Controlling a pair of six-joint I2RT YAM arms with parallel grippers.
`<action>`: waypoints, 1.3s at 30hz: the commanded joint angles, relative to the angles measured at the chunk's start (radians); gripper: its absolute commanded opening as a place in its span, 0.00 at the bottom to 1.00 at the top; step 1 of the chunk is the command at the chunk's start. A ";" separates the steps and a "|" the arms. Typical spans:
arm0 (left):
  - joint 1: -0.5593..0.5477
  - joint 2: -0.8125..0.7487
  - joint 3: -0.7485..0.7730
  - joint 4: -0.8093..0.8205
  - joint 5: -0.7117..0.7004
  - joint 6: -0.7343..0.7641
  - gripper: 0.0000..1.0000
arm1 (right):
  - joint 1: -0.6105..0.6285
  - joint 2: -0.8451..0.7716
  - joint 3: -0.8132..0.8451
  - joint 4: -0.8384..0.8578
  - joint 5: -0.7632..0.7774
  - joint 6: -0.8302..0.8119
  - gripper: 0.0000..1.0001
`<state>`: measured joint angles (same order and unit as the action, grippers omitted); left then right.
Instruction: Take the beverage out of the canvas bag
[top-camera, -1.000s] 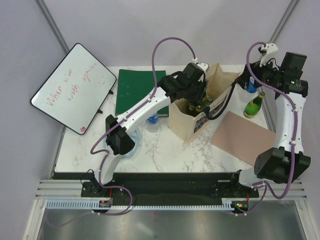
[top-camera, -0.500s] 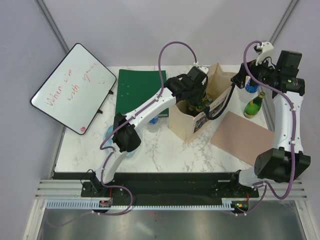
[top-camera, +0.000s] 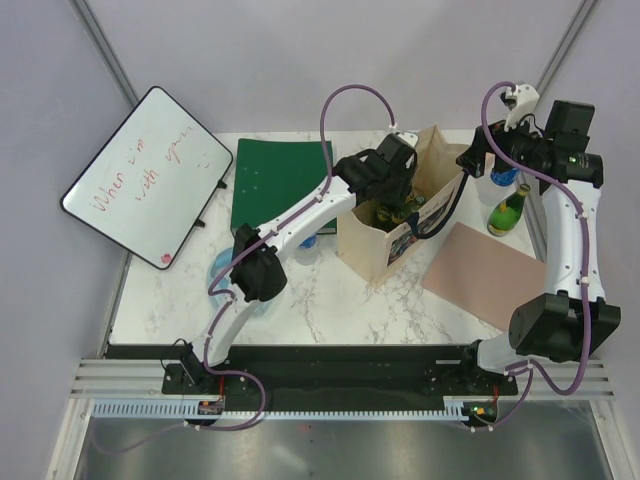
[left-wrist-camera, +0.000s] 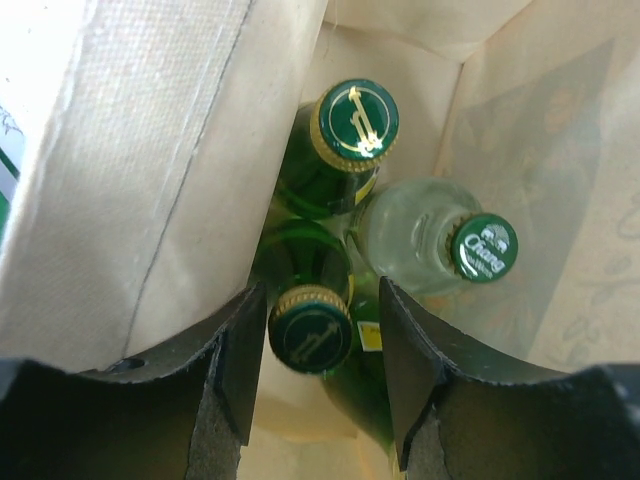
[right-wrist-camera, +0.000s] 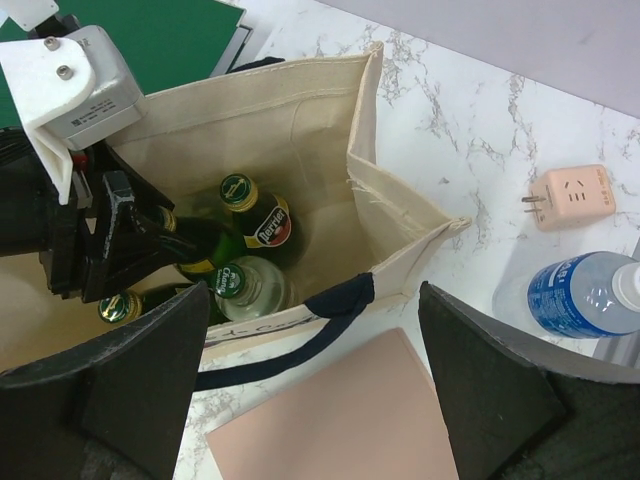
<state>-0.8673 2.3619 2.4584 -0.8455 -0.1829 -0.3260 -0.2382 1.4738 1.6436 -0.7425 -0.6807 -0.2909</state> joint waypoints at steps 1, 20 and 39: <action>0.007 0.016 0.044 0.060 -0.061 0.048 0.53 | 0.008 0.005 0.051 0.000 0.001 0.007 0.92; 0.005 -0.233 0.040 0.145 -0.078 0.192 0.02 | 0.186 0.062 0.091 -0.083 -0.014 -0.074 0.93; 0.005 -0.521 -0.065 0.141 0.022 0.166 0.02 | 0.287 0.183 0.127 -0.057 0.043 -0.033 0.95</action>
<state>-0.8654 1.9610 2.3699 -0.8318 -0.1875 -0.1867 0.0296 1.6196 1.7420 -0.8211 -0.6487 -0.3355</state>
